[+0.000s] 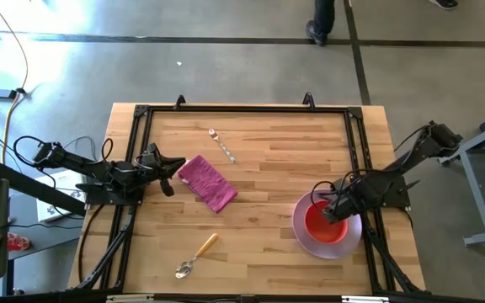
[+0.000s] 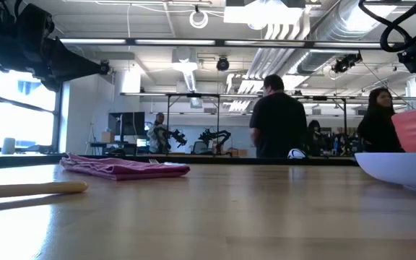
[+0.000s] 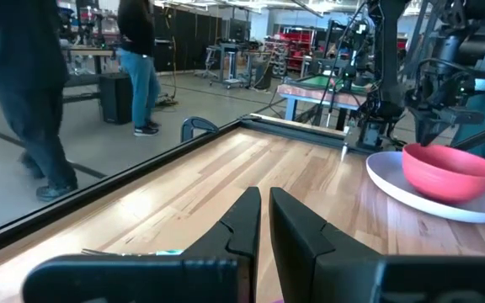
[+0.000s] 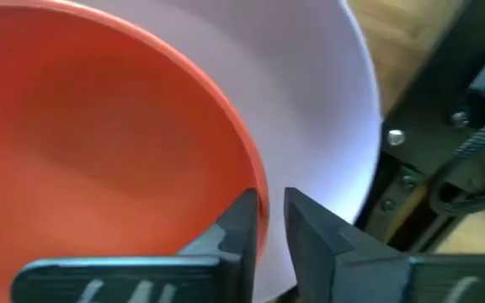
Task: Set table place
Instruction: Put the orange bowl on the purple plate, then move the purple plate closer to the middle of the table
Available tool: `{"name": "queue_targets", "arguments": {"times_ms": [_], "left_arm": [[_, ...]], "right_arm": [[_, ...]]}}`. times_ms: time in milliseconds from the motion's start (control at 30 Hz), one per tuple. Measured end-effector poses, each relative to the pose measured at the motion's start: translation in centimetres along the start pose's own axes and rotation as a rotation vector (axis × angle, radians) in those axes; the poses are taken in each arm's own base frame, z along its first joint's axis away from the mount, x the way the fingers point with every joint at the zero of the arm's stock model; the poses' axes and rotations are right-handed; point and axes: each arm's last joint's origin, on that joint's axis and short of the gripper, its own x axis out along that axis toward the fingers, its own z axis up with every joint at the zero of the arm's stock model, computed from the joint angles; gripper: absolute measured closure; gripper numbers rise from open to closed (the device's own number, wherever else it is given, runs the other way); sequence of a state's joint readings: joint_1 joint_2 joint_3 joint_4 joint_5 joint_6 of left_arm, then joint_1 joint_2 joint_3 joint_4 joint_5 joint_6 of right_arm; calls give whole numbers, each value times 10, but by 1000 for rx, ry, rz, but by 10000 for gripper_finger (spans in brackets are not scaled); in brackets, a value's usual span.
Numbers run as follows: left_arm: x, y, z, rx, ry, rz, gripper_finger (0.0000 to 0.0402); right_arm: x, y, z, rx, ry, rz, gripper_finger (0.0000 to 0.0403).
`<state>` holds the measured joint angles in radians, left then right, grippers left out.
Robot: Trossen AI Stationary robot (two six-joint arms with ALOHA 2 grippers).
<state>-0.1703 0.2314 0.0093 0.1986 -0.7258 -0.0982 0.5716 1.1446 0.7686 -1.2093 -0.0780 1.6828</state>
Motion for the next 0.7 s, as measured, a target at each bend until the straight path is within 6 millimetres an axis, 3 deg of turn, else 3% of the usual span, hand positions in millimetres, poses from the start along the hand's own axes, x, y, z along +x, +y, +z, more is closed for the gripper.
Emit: {"name": "queue_targets", "arguments": {"times_ms": [233, 467, 567, 700], "left_arm": [[0, 0, 0, 0, 0, 0, 383], [0, 0, 0, 0, 0, 0, 383], [0, 0, 0, 1, 1, 0, 383], [0, 0, -1, 6, 7, 1, 383]], "right_arm": [[-14, 2, -1, -8, -24, 13, 311], [-43, 10, 4, -4, -213, 101, 310], [-53, 13, 10, -14, -255, 137, 329], [-56, 20, 22, -71, -270, 192, 390]]}}
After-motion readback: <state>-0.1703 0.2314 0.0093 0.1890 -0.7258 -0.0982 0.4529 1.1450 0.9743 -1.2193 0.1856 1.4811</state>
